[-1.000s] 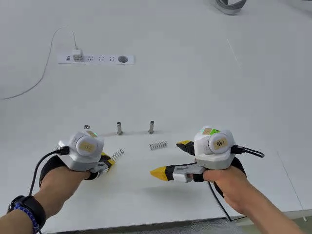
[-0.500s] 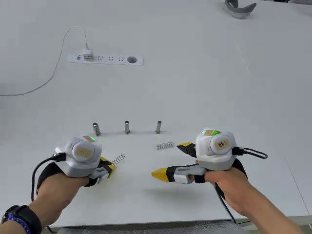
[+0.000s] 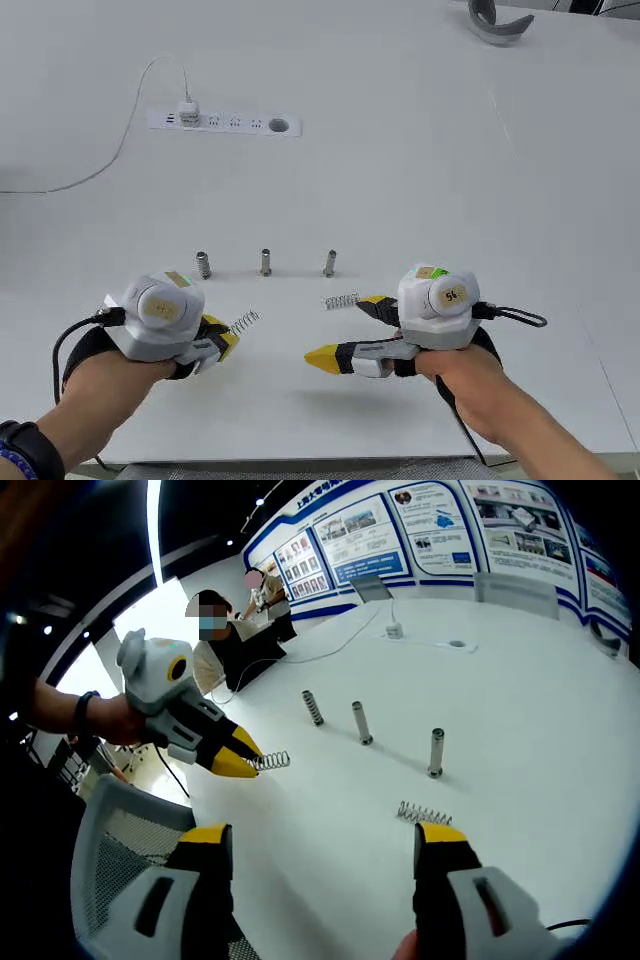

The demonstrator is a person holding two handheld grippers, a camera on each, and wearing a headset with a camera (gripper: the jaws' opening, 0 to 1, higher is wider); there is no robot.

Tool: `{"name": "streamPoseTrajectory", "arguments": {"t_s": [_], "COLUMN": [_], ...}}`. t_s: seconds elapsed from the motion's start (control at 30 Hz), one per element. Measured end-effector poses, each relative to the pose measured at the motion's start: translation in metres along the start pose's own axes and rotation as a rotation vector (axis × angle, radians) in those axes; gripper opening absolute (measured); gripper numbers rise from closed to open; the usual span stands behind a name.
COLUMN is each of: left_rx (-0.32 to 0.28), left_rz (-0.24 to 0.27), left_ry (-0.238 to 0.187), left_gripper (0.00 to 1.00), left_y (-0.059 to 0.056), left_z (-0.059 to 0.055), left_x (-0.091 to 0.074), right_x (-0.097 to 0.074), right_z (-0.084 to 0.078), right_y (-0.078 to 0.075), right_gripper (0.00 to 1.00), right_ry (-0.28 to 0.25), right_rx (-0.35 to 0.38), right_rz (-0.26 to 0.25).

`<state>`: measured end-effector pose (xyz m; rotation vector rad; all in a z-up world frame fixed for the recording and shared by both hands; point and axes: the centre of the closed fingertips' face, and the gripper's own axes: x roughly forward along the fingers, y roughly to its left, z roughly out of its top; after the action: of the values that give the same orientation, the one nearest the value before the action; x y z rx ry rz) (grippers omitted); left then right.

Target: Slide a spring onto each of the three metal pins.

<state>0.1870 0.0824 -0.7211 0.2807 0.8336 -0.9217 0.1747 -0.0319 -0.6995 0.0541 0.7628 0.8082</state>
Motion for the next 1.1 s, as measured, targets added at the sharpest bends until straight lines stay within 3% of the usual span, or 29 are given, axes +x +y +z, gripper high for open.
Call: {"name": "streamPoseTrajectory", "arguments": {"t_s": [0.4, 0.7, 1.1], "left_rx": [0.031, 0.053, 0.098], "left_rz": [-0.055, -0.095, -0.139], "left_ry": [-0.029, -0.039, -0.059], "left_gripper": [0.10, 0.10, 0.10], "left_y": [-0.020, -0.035, -0.057], "left_z": [0.006, 0.014, 0.027], "left_x": [-0.001, -0.003, -0.001], "right_x": [0.008, 0.011, 0.016], "right_z": [0.006, 0.013, 0.012], "right_y": [0.011, 0.020, 0.034], "right_gripper": [0.71, 0.61, 0.50], "right_ry": [-0.018, -0.039, -0.049], "right_rx": [0.036, 0.109, 0.137], "right_rz": [0.049, 0.106, 0.163]}}
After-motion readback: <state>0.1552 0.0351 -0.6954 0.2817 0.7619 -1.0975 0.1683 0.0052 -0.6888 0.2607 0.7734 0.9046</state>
